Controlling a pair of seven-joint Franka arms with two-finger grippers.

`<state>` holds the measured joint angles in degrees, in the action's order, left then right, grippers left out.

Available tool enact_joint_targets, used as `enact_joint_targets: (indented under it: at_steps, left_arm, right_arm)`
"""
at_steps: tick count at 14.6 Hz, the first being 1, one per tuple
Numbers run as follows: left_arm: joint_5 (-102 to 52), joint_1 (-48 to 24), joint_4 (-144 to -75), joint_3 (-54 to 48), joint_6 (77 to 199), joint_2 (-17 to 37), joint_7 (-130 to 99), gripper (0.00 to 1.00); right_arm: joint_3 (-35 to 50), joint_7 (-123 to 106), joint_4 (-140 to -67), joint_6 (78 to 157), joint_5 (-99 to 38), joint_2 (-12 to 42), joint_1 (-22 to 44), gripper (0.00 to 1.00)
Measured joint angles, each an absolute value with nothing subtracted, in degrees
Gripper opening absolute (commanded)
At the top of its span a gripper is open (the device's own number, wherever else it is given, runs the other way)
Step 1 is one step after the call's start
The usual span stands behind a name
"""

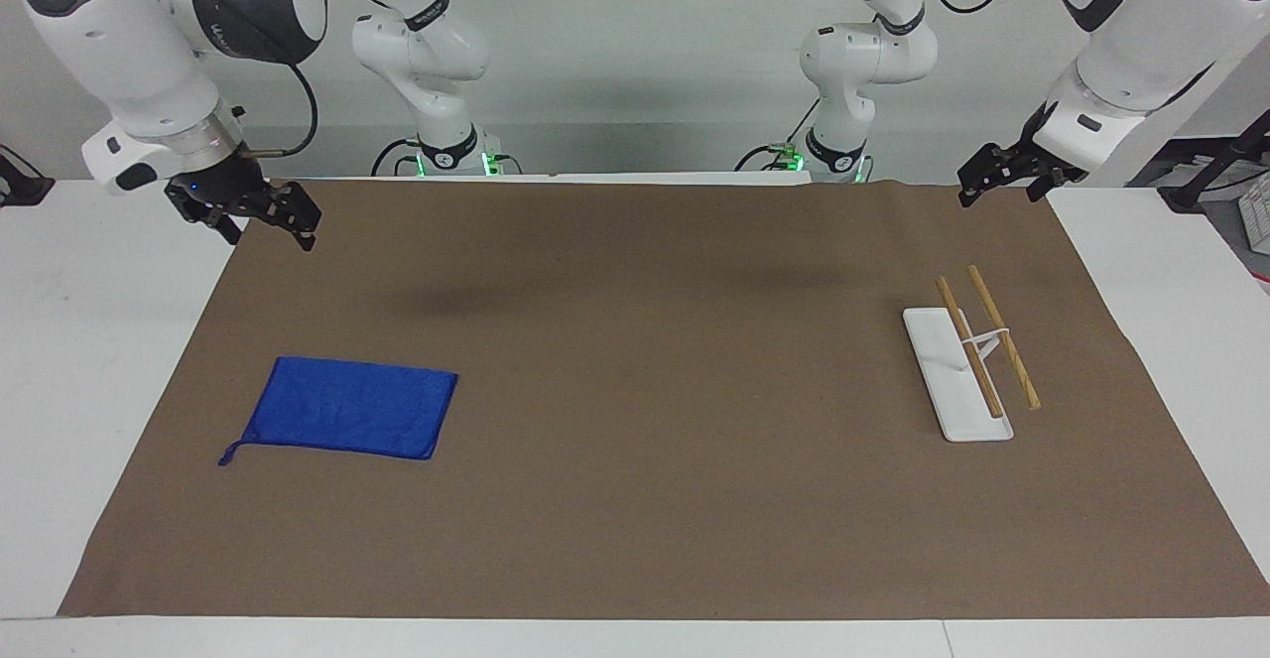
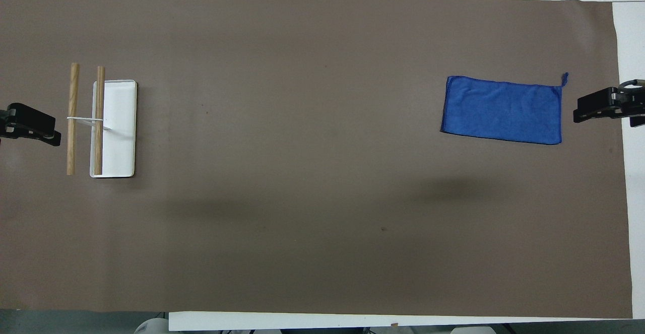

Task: Right arm passes towel to left arm to hang
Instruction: 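Reach the right gripper toward the blue towel's near corner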

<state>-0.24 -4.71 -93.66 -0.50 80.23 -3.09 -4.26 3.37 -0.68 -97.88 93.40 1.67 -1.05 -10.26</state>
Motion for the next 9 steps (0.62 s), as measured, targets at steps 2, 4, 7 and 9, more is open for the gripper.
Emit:
enact_joint_targets:
  at_steps: [2,4,7,9]
  left_arm:
    - [-0.24,-4.71,-93.66,-0.5,80.23,-3.09,-4.26,1.0]
    - [-0.24,-4.71,-93.66,-0.5,80.23,-3.1,-4.26,1.0]
    - [-0.24,-4.71,-93.66,-0.5,80.23,-3.09,-4.26,1.0]
    - [-0.24,-4.71,-93.66,-0.5,80.23,-3.09,-4.26,1.0]
  right_arm:
    - [3.37,-0.71,-97.88,93.26,1.67,-1.05,-10.26,1.0]
    - [3.36,-0.75,-97.88,93.08,1.67,-1.05,-10.26,1.0]
    - [3.3,-2.51,-97.99,93.45,1.67,-0.21,-10.6,1.0]
    - [3.27,-3.8,-98.49,96.0,1.67,2.03,-11.15,1.0]
